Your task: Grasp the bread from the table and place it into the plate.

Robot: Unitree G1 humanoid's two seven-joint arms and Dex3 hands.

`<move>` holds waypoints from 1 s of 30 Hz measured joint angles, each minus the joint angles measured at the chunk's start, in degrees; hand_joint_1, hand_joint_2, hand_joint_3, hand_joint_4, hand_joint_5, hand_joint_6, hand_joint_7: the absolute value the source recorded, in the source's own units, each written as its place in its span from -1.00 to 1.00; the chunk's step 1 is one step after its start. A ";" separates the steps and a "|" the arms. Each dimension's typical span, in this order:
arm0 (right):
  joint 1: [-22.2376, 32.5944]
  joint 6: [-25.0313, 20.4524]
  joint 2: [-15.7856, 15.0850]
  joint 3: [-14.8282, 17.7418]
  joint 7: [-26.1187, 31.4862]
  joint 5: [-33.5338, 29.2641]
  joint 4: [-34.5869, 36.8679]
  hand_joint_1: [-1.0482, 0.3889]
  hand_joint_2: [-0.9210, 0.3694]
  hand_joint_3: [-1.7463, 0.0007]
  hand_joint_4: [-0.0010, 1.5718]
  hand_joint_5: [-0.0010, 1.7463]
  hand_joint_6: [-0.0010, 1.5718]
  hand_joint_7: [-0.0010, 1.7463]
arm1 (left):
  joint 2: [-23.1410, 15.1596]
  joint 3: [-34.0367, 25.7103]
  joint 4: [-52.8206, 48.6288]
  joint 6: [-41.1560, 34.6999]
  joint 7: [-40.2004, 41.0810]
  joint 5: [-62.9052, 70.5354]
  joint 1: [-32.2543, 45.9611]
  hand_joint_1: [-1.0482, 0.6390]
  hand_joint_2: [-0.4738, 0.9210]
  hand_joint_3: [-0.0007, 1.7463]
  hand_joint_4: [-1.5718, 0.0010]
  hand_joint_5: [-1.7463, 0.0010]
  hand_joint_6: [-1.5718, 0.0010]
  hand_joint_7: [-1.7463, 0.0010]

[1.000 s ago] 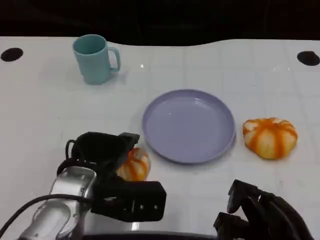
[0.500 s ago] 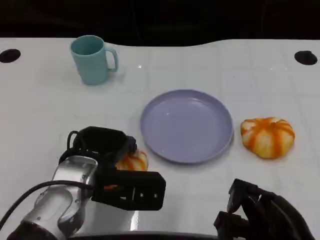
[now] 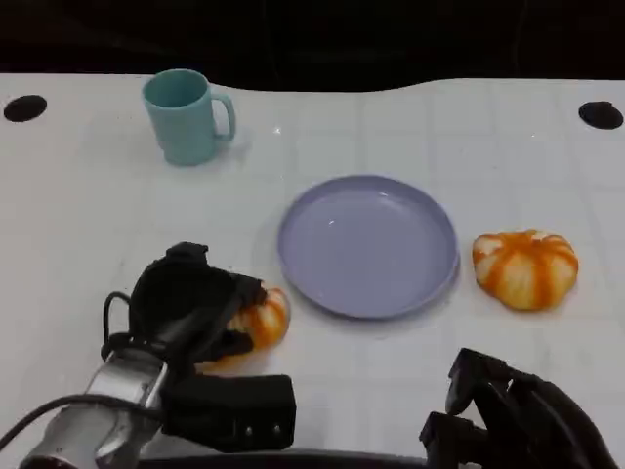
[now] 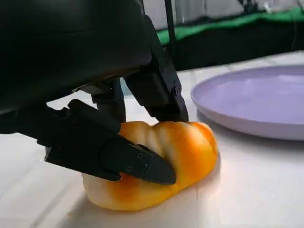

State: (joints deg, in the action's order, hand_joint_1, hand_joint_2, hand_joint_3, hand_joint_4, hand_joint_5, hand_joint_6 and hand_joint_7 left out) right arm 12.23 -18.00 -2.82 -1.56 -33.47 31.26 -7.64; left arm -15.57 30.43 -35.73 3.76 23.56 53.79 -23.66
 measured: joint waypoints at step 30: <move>0.04 -0.54 -0.16 0.26 -0.09 0.17 -0.17 -0.57 -1.00 0.77 0.09 0.88 -0.06 0.64 | -3.91 -4.02 14.74 -1.26 1.50 -3.41 4.94 0.07 0.54 0.01 -0.07 -1.00 0.17 -0.94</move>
State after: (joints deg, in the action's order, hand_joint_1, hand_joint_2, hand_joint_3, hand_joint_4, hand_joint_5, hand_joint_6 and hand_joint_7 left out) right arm 12.28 -18.54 -2.98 -1.30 -33.56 31.44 -7.81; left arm -19.48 26.41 -21.00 2.50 25.06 50.38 -18.72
